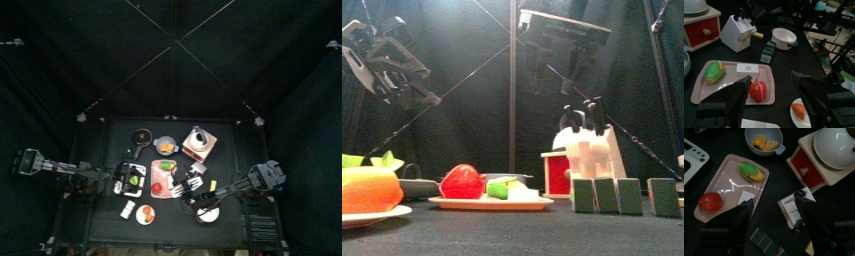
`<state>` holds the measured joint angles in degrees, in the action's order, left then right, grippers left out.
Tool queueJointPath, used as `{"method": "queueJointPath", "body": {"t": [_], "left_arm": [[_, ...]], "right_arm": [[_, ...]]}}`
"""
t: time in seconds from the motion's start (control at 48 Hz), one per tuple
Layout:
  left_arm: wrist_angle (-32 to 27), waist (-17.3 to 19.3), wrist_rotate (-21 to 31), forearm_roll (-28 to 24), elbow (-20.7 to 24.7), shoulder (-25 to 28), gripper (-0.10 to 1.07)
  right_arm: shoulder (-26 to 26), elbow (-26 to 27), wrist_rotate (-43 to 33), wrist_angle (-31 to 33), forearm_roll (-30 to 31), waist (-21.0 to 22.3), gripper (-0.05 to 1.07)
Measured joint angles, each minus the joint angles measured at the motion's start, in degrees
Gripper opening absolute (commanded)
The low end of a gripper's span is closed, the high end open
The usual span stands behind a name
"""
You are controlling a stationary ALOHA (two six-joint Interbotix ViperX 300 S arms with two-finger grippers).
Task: Grab cleaver
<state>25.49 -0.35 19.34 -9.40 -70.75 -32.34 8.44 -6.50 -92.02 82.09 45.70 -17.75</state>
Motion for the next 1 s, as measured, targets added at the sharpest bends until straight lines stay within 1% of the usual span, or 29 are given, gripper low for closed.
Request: {"method": "queueJointPath", "body": {"t": [0.167,0.438,0.708,1.0], "left_arm": [[0.0,0.1,0.0,0.0,0.0,0.1,0.98],[0.0,0.0,0.0,0.0,0.0,0.1,0.98],[0.0,0.1,0.0,0.0,0.0,0.1,0.98],[0.0,0.1,-0.1,0.0,0.0,0.0,0.98]], "right_arm": [[0.9,0.0,0.2,2.3,-1.1,2.0,0.96],[1.0,-1.1,0.3,2.6,-2.9,5.3,0.95],[1.5,-1.3,0.3,2.6,-5.2,6.8,0.84],[1.8,-1.4,-0.2,2.6,-6.1,7.5,0.79]]}}
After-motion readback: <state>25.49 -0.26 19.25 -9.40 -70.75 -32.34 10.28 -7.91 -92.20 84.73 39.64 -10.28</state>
